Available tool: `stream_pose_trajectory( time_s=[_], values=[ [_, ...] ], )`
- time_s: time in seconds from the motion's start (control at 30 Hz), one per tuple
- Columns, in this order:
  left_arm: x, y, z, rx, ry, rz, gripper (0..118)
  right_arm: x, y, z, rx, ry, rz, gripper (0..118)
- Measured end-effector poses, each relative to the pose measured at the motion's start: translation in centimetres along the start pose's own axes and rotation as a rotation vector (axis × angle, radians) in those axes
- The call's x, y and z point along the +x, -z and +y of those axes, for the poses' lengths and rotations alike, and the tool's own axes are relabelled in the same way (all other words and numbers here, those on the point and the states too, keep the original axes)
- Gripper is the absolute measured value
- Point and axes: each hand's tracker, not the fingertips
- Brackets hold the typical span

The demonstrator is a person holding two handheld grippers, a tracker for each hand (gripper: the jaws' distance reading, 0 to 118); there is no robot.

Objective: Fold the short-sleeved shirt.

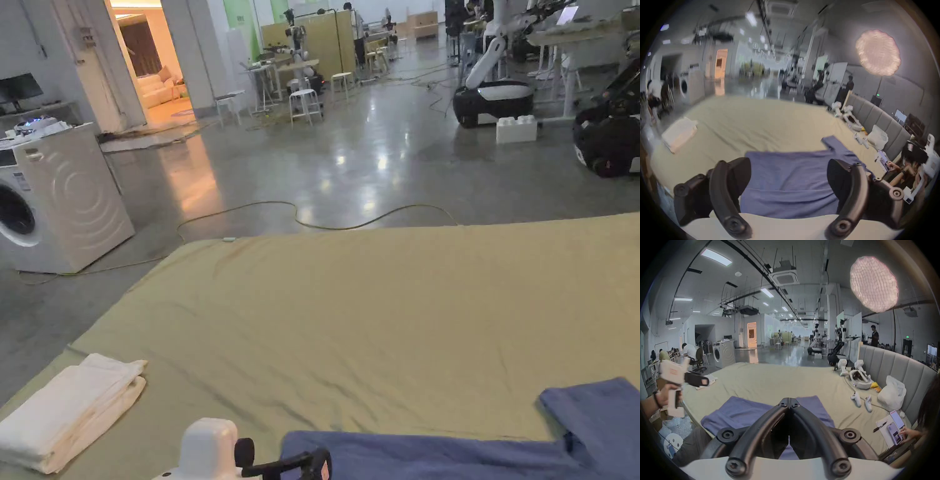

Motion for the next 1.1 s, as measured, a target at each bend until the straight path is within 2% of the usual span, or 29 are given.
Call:
stream_pose_trajectory(
  time_s=[0.03,0.17,0.3,0.4,0.43,0.5,0.57,0.6,0.63,0.73,0.8,0.87,0.9,0.93,0.97,1.1],
  values=[
    [-1.4,2.7,0.1,-0.034,-0.016,0.008,101,0.3,0.4,-0.5,-0.019,0.001,0.007,0],
    [-6.4,13.1,0.8,-0.182,-0.097,0.115,101,2.0,2.1,-2.7,-0.134,0.025,-0.022,0],
    [-9.5,20.0,0.4,-0.276,-0.151,0.231,98,3.7,3.5,-4.5,-0.231,0.037,-0.08,0],
    [-10.5,23.3,0.1,-0.353,-0.136,0.282,82,4.7,4.2,-5.3,-0.289,0.068,-0.129,0],
    [-10.5,24.0,-0.2,-0.367,-0.146,0.298,72,5.0,4.4,-5.5,-0.293,0.078,-0.134,0],
    [-10.2,24.7,-0.5,-0.389,-0.115,0.332,71,5.3,4.5,-5.7,-0.305,0.09,-0.144,0],
    [-8.9,24.5,-0.4,-0.387,-0.012,0.352,64,5.7,4.9,-5.9,-0.316,0.085,-0.16,0],
    [-8.4,24.5,-0.2,-0.398,0.034,0.366,56,5.8,5.0,-6.0,-0.322,0.084,-0.166,0],
    [-8.1,24.7,-0.1,-0.4,0.056,0.359,43,6.1,5.4,-6.0,-0.332,0.089,-0.168,0],
    [-6.0,25.5,-0.1,-0.414,0.154,0.374,20,7.5,7.7,-5.5,-0.357,0.131,-0.159,0],
    [-5.1,26.3,-0.3,-0.437,0.216,0.402,13,8.9,10.0,-4.8,-0.358,0.157,-0.14,11],
    [-4.8,26.9,-0.5,-0.449,0.205,0.402,10,10.8,13.5,-3.6,-0.339,0.167,-0.125,26],
    [-5.2,27.2,-0.4,-0.456,0.195,0.408,9,11.9,15.7,-3.1,-0.354,0.166,-0.121,60],
    [-5.6,27.4,-0.4,-0.468,0.16,0.401,9,13.2,18.7,-2.9,-0.434,0.17,-0.107,101],
    [-6.0,27.4,-0.3,-0.476,0.137,0.393,9,14.6,21.6,-3.0,-0.494,0.189,-0.096,111],
    [-6.4,27.6,0.4,-0.522,0.121,0.362,9,19.1,32.8,-5.5,-0.675,0.258,-0.147,109]
  ],
)
